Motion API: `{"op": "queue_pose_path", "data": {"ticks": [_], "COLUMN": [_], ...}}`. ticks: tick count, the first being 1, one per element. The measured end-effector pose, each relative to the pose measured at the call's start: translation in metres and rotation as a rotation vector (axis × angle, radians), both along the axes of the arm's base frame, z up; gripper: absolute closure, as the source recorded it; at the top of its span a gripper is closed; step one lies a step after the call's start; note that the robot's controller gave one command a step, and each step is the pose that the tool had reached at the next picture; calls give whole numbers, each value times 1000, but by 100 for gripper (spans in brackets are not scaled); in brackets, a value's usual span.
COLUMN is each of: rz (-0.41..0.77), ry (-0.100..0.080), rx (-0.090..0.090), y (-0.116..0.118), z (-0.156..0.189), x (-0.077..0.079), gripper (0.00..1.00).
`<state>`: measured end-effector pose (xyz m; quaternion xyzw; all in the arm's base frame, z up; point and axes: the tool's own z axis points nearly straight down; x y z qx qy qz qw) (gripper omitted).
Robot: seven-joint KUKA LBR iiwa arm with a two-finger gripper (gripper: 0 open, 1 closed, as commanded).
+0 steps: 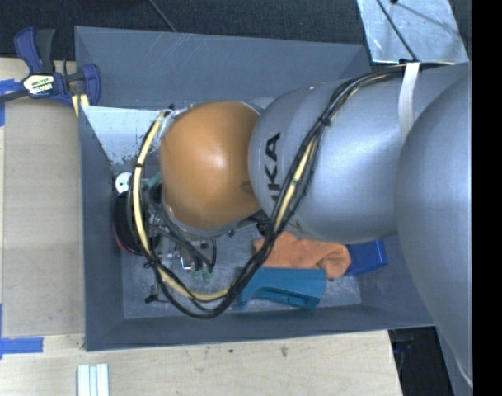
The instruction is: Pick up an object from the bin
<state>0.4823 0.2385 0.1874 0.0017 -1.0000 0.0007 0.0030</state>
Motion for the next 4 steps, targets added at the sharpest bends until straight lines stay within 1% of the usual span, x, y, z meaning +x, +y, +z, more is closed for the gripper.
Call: {"op": "queue_pose_path", "data": {"ticks": [1,2,3,4], "rz": [-4,29,-124,-14], "ry": [-8,-17,-6,-10], "rx": [3,5,1,3], "y": [-1,-5,-9,4], "z": [5,-81,-77,-72], "x": [2,72,88,109], "gripper": [0,0,0,0]}}
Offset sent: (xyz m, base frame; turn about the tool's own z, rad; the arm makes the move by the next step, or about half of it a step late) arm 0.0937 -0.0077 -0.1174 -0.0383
